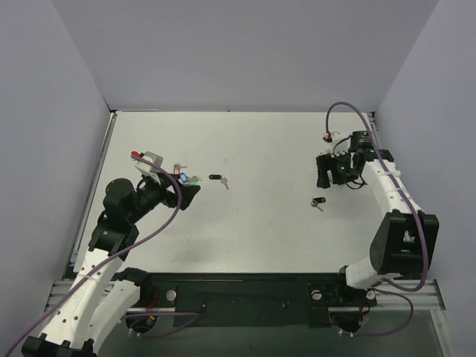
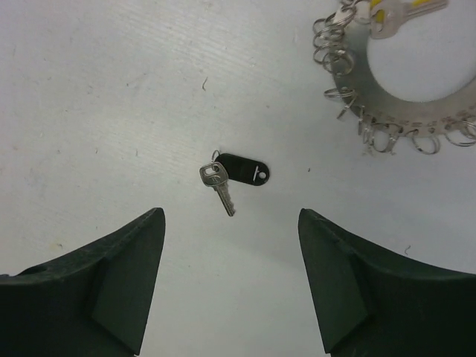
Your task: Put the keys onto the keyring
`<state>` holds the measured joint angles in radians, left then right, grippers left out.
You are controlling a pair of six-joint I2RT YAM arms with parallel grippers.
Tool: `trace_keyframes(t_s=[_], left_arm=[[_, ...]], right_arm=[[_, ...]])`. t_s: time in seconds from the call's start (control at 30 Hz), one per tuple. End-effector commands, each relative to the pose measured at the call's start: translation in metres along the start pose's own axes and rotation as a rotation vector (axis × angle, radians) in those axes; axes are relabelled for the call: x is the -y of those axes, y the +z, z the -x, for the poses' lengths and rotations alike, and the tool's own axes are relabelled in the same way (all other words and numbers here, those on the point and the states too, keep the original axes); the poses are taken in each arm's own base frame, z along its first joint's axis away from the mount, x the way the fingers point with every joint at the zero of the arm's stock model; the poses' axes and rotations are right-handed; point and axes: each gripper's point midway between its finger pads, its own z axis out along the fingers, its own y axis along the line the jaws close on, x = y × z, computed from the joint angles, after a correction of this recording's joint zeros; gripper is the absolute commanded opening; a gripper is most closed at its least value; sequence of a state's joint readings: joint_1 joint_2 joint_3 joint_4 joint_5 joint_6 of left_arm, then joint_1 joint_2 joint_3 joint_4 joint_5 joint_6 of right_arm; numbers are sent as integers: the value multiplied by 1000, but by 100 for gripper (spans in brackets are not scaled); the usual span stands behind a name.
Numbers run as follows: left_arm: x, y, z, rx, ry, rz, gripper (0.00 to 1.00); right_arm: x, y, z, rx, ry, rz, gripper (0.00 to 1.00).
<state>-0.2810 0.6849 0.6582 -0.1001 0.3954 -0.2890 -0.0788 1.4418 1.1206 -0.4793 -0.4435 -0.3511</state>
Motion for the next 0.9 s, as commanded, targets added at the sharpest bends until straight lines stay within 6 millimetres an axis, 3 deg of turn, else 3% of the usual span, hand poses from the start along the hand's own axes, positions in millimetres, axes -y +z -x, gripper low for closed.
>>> trace_keyframes(t_s=[0.0,0.1,0.17,0.2,0.27,0.87], left_arm=[[12,-1,20,62,22,-46,97],[11,0,19,55,23,-44,97],[10,1,18,52,26,-40,97],[9,1,17,47,25,-38,97],[8,1,17,45,27,-34,97],[5,4,14,30,27,-28,97]], right_arm=[[-20,14,-27,-251,-94,-33,67],[-26,22,-24,-356,-102,-84,60],[-23,30,-16,-406,-85,-108,49],[-22,35,-24,-468,-82,-111,41],[-20,42,-27,-523,-88,-121,36],[-22,78,-51,-683,-96,-109,22]])
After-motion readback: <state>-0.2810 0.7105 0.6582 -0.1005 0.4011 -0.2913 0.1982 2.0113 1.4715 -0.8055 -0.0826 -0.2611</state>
